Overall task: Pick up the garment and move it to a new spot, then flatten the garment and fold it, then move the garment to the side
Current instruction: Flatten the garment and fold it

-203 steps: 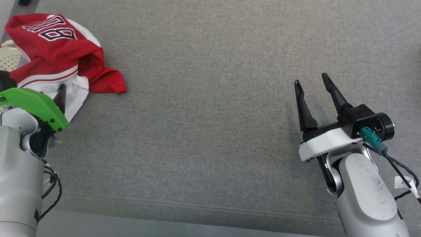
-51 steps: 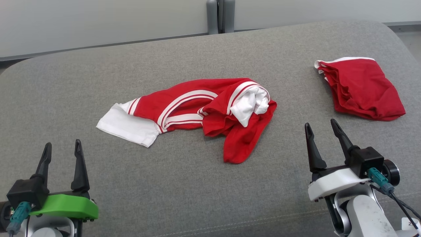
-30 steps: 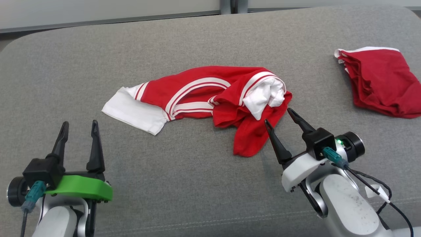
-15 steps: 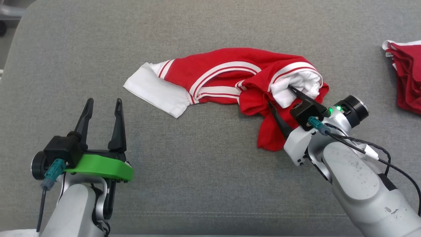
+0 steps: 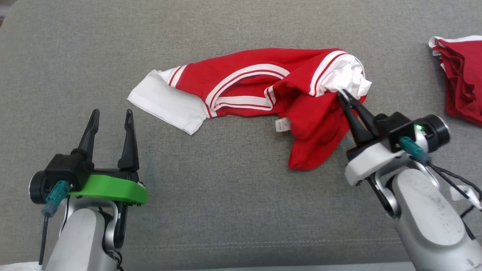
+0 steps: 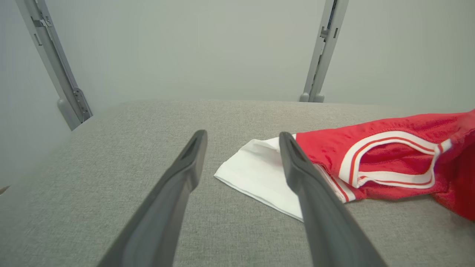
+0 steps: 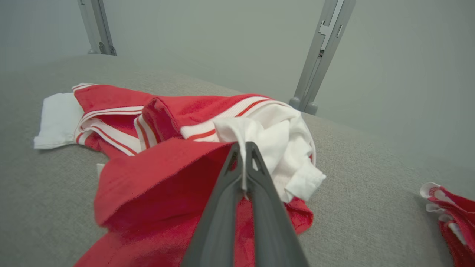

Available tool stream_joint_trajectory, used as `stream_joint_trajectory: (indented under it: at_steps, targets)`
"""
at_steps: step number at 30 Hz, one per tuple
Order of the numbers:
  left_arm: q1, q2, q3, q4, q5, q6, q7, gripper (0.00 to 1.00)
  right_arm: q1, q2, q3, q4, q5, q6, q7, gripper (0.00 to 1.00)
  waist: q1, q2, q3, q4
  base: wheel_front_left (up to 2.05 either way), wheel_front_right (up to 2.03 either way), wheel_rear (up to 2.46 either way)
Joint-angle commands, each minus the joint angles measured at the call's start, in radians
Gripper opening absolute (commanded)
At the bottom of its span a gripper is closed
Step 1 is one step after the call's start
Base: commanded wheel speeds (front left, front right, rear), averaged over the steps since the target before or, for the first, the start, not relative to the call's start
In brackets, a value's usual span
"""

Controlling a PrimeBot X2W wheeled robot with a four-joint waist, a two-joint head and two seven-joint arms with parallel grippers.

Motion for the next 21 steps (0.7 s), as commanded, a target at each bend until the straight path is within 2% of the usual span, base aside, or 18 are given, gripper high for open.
stream_joint_trajectory:
  at_steps: [1, 5, 9, 13, 18, 19, 20, 21]
  targets:
    - [-0.001, -0.001, 0.005, 0.003, 0.008, -0.005, -0.004, 1.00, 0.032, -0.007, -0.032, -0.022, 0.016, -0.001, -0.009, 0.00, 0.0000, 0.0000, -0.005, -0.013, 0.00, 0.00, 0.00]
    - [0.002, -0.001, 0.024, 0.003, 0.023, -0.012, -0.004, 1.00, 0.128, 0.019, -0.173, -0.123, 0.067, -0.001, -0.025, 0.00, 0.0000, 0.0000, -0.009, -0.040, 0.00, 0.00, 0.00]
    - [0.009, 0.000, 0.034, 0.005, 0.033, -0.022, -0.004, 1.00, 0.181, 0.042, -0.281, -0.152, 0.085, -0.001, -0.023, 0.00, 0.0000, 0.0000, -0.008, -0.067, 0.00, 0.00, 0.00]
    - [0.002, 0.000, 0.036, 0.010, 0.042, -0.031, -0.004, 1.00, 0.167, 0.052, -0.330, -0.094, 0.095, -0.001, -0.024, 0.00, 0.0000, 0.0000, -0.005, -0.079, 0.00, 0.00, 0.00]
    - [-0.017, -0.008, 0.032, 0.023, 0.047, -0.042, -0.004, 1.00, 0.133, 0.037, -0.323, 0.060, 0.094, -0.001, -0.018, 0.00, 0.0000, 0.0000, -0.007, -0.071, 0.00, 0.00, 0.00]
    - [-0.018, -0.009, 0.033, 0.024, 0.048, -0.043, -0.004, 1.00, 0.125, 0.039, -0.318, 0.086, 0.102, -0.001, -0.025, 0.08, 0.0000, 0.0000, -0.007, -0.069, 0.00, 0.00, 0.00]
    - [-0.018, -0.010, 0.034, 0.027, 0.049, -0.044, -0.004, 1.00, 0.120, 0.043, -0.314, 0.110, 0.108, -0.001, -0.031, 0.38, 0.0000, 0.0000, -0.007, -0.067, 0.00, 0.00, 0.00]
    - [-0.017, -0.010, 0.036, 0.029, 0.051, -0.045, -0.004, 1.00, 0.118, 0.045, -0.311, 0.132, 0.110, -0.001, -0.035, 1.00, 0.0000, 0.0000, -0.008, -0.065, 0.00, 0.00, 0.00]
